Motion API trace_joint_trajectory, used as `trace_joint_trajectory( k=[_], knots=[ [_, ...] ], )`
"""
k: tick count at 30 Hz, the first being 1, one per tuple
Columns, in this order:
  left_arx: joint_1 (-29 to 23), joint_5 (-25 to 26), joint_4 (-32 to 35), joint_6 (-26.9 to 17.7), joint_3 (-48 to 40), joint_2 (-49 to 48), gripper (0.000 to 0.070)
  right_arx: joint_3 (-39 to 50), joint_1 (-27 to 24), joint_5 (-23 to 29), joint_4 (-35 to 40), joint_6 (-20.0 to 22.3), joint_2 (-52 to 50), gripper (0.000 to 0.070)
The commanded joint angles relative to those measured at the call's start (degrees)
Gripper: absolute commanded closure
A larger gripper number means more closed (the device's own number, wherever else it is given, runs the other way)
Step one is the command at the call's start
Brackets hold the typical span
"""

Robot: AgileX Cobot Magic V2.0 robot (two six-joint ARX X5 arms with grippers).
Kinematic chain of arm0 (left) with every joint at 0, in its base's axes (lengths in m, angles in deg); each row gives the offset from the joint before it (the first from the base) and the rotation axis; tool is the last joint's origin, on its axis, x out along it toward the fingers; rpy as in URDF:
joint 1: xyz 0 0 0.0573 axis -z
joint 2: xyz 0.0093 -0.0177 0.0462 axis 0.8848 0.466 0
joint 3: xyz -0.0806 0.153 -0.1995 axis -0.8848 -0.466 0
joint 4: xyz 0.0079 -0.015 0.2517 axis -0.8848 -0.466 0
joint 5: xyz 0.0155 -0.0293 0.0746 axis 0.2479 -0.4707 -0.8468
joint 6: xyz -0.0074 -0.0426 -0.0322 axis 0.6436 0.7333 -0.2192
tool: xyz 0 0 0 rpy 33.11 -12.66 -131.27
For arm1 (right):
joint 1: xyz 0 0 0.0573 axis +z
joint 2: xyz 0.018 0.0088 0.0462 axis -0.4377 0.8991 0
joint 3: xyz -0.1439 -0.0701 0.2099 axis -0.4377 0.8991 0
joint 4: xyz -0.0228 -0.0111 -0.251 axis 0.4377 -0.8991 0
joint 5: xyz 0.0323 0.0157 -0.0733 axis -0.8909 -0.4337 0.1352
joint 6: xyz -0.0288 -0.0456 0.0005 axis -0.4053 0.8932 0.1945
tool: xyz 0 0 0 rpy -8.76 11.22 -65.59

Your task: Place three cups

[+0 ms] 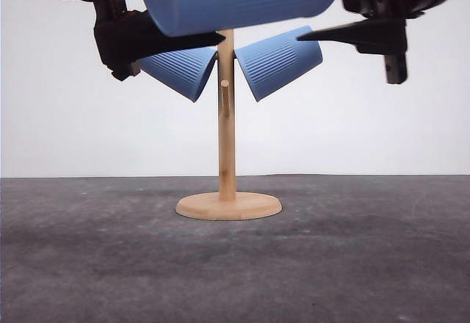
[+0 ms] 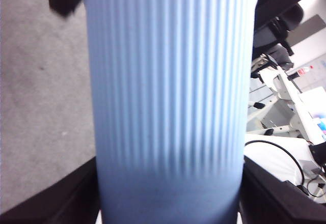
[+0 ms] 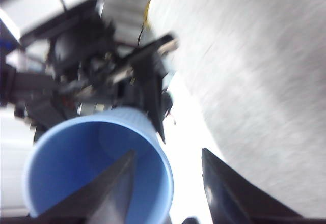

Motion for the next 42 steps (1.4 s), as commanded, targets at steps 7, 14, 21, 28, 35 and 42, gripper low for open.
trace_joint_trajectory(
  k=[7,14,21,28,35,42],
  knots=[
    [0.2,-9.8,0.6,11.5,1.1,0.7,0.0318,-1.3,-6.3,-0.4,0.7,1.5,0.8,0.0443],
    [0.2,-18.6,0.7,25.6,3.5,0.7,0.0317,-1.3,-12.3,7.1,0.4,2.7,0.8,0.0443],
    [0.0,-28.3,0.6,38.3,10.3,0.7,0.0317,-1.3,-13.7,22.5,0.4,2.7,0.8,0.0444],
    [-3.1,-28.7,0.3,48.2,13.6,1.2,0.0317,-1.3,-13.6,22.6,1.4,2.7,0.8,0.0443],
    [-6.2,-20.9,-1.5,52.2,13.6,3.1,0.0316,-1.3,-13.6,22.5,2.6,2.6,0.8,0.0443],
    [-6.2,-20.6,0.0,54.2,13.6,6.1,0.0316,-1.3,-13.6,22.5,2.8,2.6,0.8,0.0443]
  ],
)
